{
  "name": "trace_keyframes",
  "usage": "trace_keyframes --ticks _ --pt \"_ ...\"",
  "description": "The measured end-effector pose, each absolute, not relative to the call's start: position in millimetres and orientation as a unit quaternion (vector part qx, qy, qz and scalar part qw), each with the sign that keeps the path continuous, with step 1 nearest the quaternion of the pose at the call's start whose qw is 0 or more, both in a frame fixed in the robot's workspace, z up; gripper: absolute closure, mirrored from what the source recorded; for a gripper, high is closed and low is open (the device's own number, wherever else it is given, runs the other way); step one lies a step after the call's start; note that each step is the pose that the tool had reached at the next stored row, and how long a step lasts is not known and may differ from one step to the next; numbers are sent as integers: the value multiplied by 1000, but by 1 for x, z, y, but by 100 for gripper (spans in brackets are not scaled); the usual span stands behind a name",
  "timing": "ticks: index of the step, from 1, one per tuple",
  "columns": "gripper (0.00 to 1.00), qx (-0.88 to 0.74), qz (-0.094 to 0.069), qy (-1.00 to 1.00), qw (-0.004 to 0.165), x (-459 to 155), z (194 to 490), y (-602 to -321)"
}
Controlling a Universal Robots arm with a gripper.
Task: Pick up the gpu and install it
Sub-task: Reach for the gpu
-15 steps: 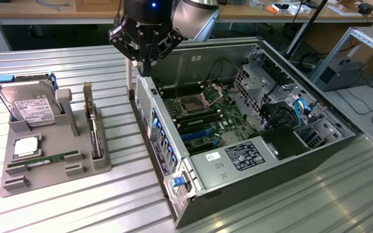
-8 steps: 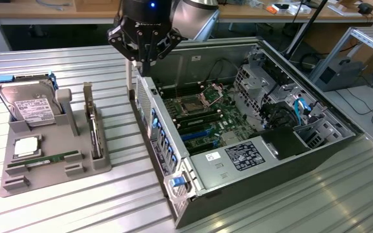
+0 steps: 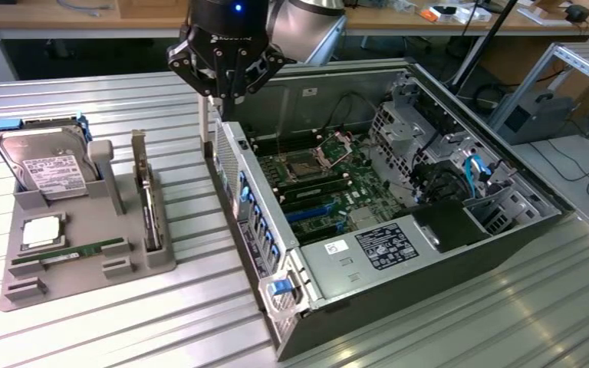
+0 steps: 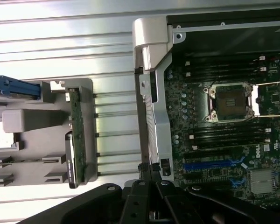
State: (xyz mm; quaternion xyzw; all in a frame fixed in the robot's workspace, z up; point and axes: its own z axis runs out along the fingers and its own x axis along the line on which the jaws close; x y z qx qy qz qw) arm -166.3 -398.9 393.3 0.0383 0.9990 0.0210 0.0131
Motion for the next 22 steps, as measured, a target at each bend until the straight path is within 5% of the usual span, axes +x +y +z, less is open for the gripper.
trace_keyframes --ticks 22 --pt "89 38 20 999 13 -179 393 -399"
